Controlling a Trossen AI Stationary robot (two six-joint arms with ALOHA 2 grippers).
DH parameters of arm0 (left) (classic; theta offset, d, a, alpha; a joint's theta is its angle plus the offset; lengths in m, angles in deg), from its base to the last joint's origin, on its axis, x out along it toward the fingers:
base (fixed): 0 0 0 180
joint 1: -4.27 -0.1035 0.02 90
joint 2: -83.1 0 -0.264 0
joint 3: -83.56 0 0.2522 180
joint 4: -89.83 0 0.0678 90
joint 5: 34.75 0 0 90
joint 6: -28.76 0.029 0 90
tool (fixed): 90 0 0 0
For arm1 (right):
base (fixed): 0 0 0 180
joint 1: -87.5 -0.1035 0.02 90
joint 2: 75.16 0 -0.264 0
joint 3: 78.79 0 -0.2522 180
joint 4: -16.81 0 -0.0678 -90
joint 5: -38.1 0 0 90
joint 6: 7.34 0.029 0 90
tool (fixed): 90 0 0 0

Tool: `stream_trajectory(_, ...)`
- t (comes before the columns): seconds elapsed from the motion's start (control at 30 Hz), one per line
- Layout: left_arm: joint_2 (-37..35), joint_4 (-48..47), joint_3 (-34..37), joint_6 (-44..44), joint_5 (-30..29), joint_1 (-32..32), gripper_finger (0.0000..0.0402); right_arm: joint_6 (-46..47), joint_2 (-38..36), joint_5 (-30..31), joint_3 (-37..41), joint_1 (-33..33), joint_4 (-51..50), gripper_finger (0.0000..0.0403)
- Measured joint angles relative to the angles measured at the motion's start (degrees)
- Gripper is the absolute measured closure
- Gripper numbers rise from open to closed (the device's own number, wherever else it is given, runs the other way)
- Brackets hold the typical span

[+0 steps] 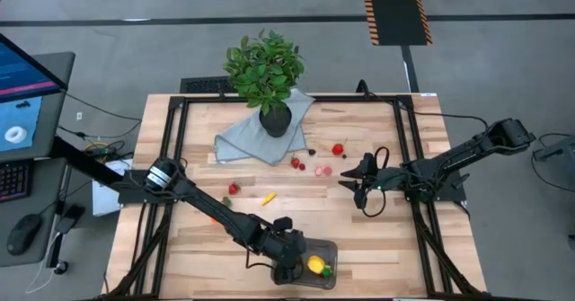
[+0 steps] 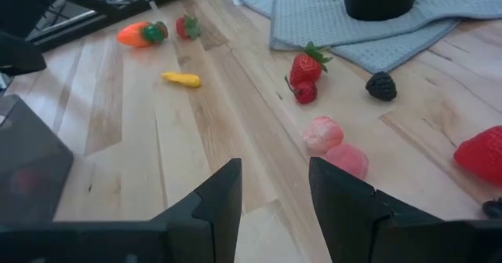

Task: Pick and placing Produce into tupperware
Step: Put the red strawberry into the black bin

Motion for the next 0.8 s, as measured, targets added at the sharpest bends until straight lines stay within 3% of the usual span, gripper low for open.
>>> stream_trajectory(0.53, -0.20, 6.61, 0.00, 7.42, -5.87, 0.57, 0.0193, 0.01, 0.00, -0.04, 0.00, 0.00, 0.26, 0.0232)
stream_trajectory(0.8, -6.87, 8.26, 0.02, 14.43, -9.51, 0.59, 0.0193, 0.02, 0.00, -0.17, -0.02, 0.00, 0.20, 0.0232)
